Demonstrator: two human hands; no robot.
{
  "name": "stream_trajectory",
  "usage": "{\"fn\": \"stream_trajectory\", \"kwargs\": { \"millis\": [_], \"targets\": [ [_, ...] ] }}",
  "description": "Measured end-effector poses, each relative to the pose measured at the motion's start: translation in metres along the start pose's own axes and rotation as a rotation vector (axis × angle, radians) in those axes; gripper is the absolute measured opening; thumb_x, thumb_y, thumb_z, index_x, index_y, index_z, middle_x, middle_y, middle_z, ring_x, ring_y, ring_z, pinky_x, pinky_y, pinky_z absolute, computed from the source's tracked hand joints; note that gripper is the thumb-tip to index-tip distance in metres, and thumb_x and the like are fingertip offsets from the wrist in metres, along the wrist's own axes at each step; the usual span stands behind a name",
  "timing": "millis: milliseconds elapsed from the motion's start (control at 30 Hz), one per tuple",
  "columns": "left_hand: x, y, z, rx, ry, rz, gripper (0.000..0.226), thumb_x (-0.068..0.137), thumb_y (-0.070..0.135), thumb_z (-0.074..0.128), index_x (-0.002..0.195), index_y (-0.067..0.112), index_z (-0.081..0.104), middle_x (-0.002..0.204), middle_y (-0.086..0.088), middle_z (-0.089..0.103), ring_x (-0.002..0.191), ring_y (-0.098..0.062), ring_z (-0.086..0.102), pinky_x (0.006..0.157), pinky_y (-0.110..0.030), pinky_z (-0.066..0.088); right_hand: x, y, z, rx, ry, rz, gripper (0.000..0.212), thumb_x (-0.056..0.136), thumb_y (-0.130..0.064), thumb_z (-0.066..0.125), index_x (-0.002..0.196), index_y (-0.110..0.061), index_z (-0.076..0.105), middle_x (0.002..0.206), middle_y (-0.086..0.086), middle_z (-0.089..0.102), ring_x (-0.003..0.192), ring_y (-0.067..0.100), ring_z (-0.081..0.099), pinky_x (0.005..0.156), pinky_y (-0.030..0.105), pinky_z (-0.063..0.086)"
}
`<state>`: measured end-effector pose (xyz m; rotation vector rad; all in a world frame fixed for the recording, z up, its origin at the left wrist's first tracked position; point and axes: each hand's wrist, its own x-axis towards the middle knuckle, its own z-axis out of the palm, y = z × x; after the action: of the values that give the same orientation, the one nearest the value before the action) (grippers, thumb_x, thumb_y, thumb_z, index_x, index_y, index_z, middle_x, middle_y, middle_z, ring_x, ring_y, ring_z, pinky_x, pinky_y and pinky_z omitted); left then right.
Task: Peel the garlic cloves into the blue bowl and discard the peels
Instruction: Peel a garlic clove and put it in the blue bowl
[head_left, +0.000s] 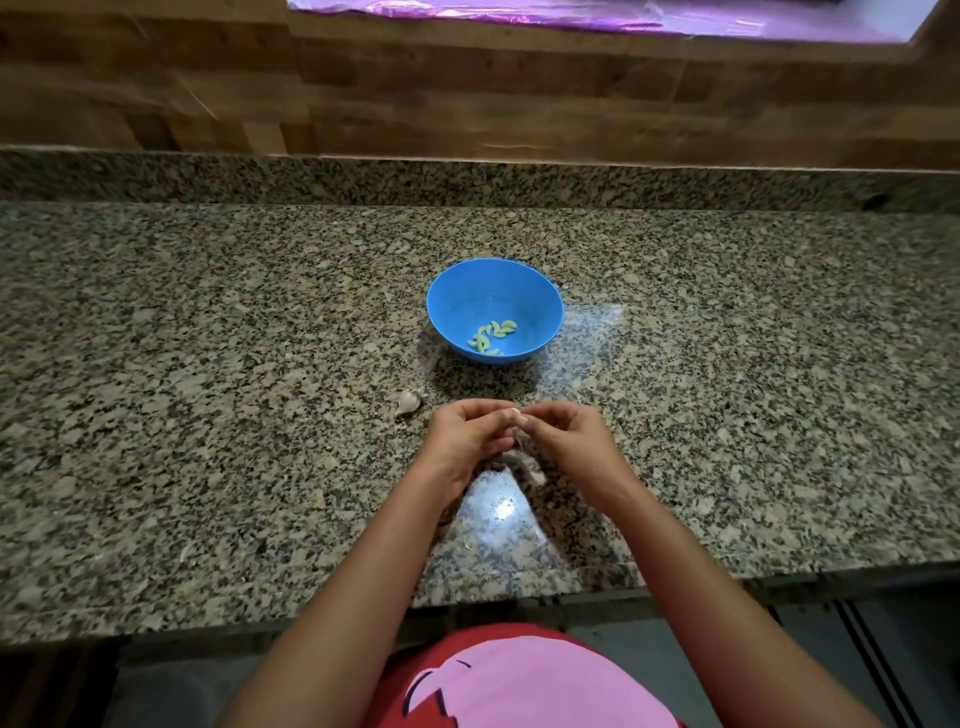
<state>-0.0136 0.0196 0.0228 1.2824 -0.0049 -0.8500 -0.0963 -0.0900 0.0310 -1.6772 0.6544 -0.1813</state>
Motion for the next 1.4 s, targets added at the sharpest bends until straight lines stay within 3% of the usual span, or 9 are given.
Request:
{"fn": "stream_trajectory", "kwargs": {
  "millis": [133, 233, 333, 500, 800, 933, 1067, 1167, 1400],
  "targets": [
    [0.007, 0.003, 0.002, 0.177, 0.023, 0.107, 0.018, 0.088, -0.001, 0.059, 0.105, -0.003, 0.064, 0.082, -0.009, 0.068, 0.067, -0.011, 0.063, 0.067, -0.018, 0.056, 0.014, 0.0, -0.009, -0.036, 0.097, 0.008, 0.002, 0.085, -0.014, 0.067, 0.086, -0.011, 0.067, 0.077, 0.002, 0.067, 0.066, 0.01, 0.06, 0.059, 0.021, 0.047],
    [0.01, 0.001, -0.004, 0.64, 0.151, 0.283, 0.024, 0.088, 0.009, 0.062, 0.111, 0.009, 0.066, 0.099, -0.006, 0.07, 0.087, -0.015, 0.065, 0.084, -0.028, 0.053, 0.034, 0.003, -0.015, -0.427, 0.178, -0.055, 0.013, 0.089, -0.014, 0.062, 0.099, -0.007, 0.068, 0.091, 0.003, 0.067, 0.081, 0.014, 0.062, 0.072, 0.021, 0.046],
    [0.005, -0.002, -0.007, 0.772, 0.143, 0.332, 0.027, 0.088, 0.012, 0.063, 0.116, 0.011, 0.065, 0.106, -0.002, 0.069, 0.096, -0.013, 0.063, 0.087, -0.022, 0.049, 0.044, 0.005, -0.015, -0.671, 0.211, -0.116, 0.02, 0.093, -0.016, 0.056, 0.105, -0.003, 0.065, 0.105, 0.008, 0.06, 0.098, 0.018, 0.055, 0.082, 0.02, 0.039],
    [-0.002, -0.011, -0.014, 0.993, 0.134, 0.452, 0.033, 0.088, 0.011, 0.062, 0.121, 0.009, 0.061, 0.114, -0.004, 0.062, 0.105, -0.016, 0.057, 0.089, -0.017, 0.04, 0.024, 0.008, -0.003, -0.609, 0.144, -0.177, 0.034, 0.09, -0.023, 0.061, 0.118, -0.005, 0.059, 0.115, 0.007, 0.053, 0.105, 0.018, 0.054, 0.097, 0.027, 0.044],
    [0.005, -0.019, 0.001, 1.388, 0.083, 0.465, 0.02, 0.094, 0.01, 0.048, 0.107, 0.002, 0.06, 0.108, -0.014, 0.053, 0.099, -0.027, 0.053, 0.085, -0.032, 0.04, 0.016, 0.018, 0.011, -0.718, 0.046, -0.21, 0.017, 0.088, -0.007, 0.055, 0.099, -0.007, 0.068, 0.097, 0.011, 0.061, 0.095, 0.021, 0.055, 0.076, 0.018, 0.032],
    [-0.013, -0.019, -0.009, 1.183, 0.197, 0.424, 0.015, 0.091, 0.014, 0.056, 0.101, 0.007, 0.064, 0.101, -0.004, 0.057, 0.089, -0.013, 0.052, 0.074, -0.018, 0.04, 0.003, 0.012, 0.017, -0.591, 0.034, -0.2, 0.012, 0.084, -0.006, 0.06, 0.093, -0.005, 0.069, 0.093, 0.009, 0.067, 0.088, 0.019, 0.06, 0.081, 0.025, 0.045],
    [-0.053, -0.016, -0.039, 0.71, 0.419, 0.31, 0.01, 0.089, 0.015, 0.062, 0.097, 0.013, 0.066, 0.087, 0.004, 0.064, 0.079, -0.01, 0.061, 0.064, -0.014, 0.045, -0.019, -0.007, 0.049, -0.288, -0.053, -0.12, 0.008, 0.081, -0.005, 0.065, 0.087, -0.006, 0.07, 0.075, 0.003, 0.067, 0.066, 0.01, 0.062, 0.064, 0.025, 0.052],
    [-0.089, -0.017, -0.074, 0.331, 0.522, 0.271, 0.005, 0.088, 0.006, 0.062, 0.091, 0.008, 0.066, 0.075, 0.0, 0.064, 0.068, -0.01, 0.061, 0.056, -0.013, 0.049, -0.043, -0.022, 0.093, -0.028, -0.193, 0.017, 0.012, 0.084, 0.001, 0.063, 0.077, -0.008, 0.066, 0.062, -0.001, 0.06, 0.048, 0.0, 0.053, 0.049, 0.014, 0.044],
    [-0.216, -0.047, -0.202, -0.231, 0.852, 0.211, 0.012, 0.089, -0.002, 0.056, 0.081, 0.006, 0.06, 0.065, -0.004, 0.059, 0.041, 0.003, 0.053, 0.045, -0.011, 0.044, -0.132, -0.018, 0.243, 0.258, -0.611, 0.33, 0.016, 0.088, 0.007, 0.054, 0.078, -0.002, 0.062, 0.055, 0.003, 0.064, 0.05, 0.011, 0.061, 0.052, 0.019, 0.053]
  ]
}}
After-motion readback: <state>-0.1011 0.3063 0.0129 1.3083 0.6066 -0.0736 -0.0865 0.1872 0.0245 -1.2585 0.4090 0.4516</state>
